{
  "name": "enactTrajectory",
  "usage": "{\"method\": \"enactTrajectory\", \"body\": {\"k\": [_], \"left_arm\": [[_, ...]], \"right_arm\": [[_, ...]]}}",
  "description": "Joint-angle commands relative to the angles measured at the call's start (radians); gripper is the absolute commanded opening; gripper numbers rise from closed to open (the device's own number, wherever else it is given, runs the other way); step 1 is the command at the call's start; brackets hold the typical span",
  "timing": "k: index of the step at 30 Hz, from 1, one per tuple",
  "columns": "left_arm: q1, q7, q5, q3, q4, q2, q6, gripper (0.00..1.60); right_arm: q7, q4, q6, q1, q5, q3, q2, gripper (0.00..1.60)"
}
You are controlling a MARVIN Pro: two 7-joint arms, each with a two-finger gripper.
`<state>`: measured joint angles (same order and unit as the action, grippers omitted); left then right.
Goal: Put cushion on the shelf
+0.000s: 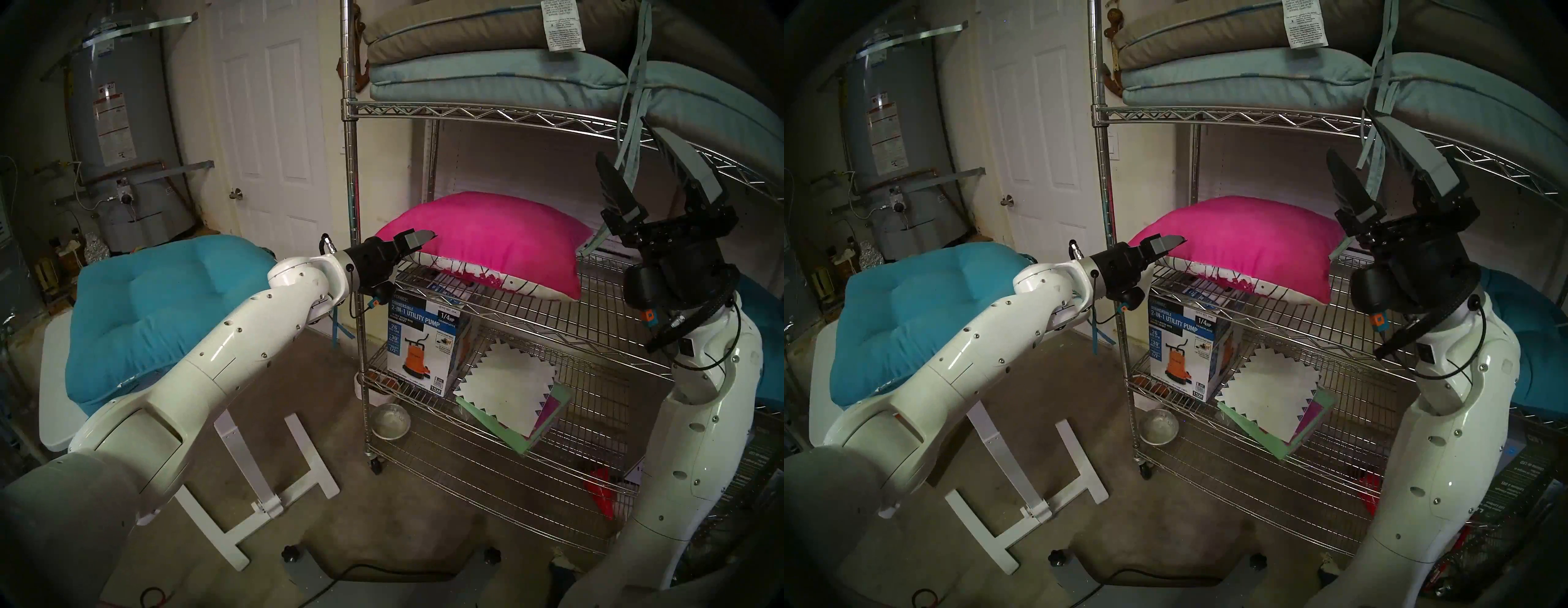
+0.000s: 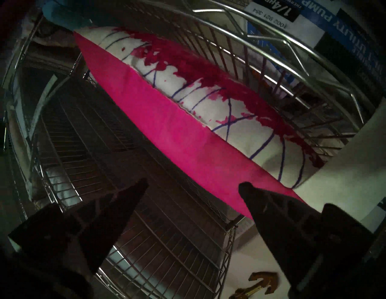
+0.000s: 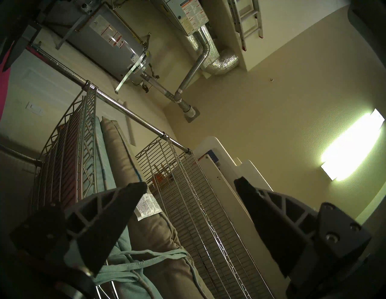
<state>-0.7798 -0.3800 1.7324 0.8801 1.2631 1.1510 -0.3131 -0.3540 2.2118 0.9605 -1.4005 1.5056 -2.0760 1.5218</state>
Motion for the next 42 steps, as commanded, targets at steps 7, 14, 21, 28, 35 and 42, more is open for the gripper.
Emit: {"method": "enactTrajectory", "body": {"k": [7, 14, 21, 28, 35, 42], "left_arm": [[-0.071, -0.045, -0.024, 0.017, 0.180, -0.070, -0.001, 1.60], [-0.109, -0.040, -0.032, 0.037, 0.289, -0.123, 0.005, 1.60], [-0.163, -0.014, -0.042, 0.067, 0.401, -0.183, 0.010, 1.60], [-0.208, 0.030, -0.056, 0.095, 0.490, -0.224, 0.013, 1.60], [-0.273, 0.126, -0.077, 0.131, 0.608, -0.272, 0.027, 1.60], [-0.323, 0.234, -0.102, 0.162, 0.683, -0.294, 0.041, 1.60]], "right_arm": [[-0.002, 0.010, -0.001, 0.008, -0.001, 0.002, -0.001, 1.60], [-0.002, 0.010, -0.001, 0.008, -0.001, 0.002, -0.001, 1.60], [-0.002, 0.010, -0.001, 0.008, -0.001, 0.002, 0.000, 1.60], [-0.002, 0.010, -0.001, 0.008, -0.001, 0.002, 0.000, 1.60], [-0.001, 0.011, -0.001, 0.009, 0.000, 0.002, 0.000, 1.60], [-0.001, 0.011, -0.001, 0.009, 0.000, 0.003, 0.000, 1.60]]}}
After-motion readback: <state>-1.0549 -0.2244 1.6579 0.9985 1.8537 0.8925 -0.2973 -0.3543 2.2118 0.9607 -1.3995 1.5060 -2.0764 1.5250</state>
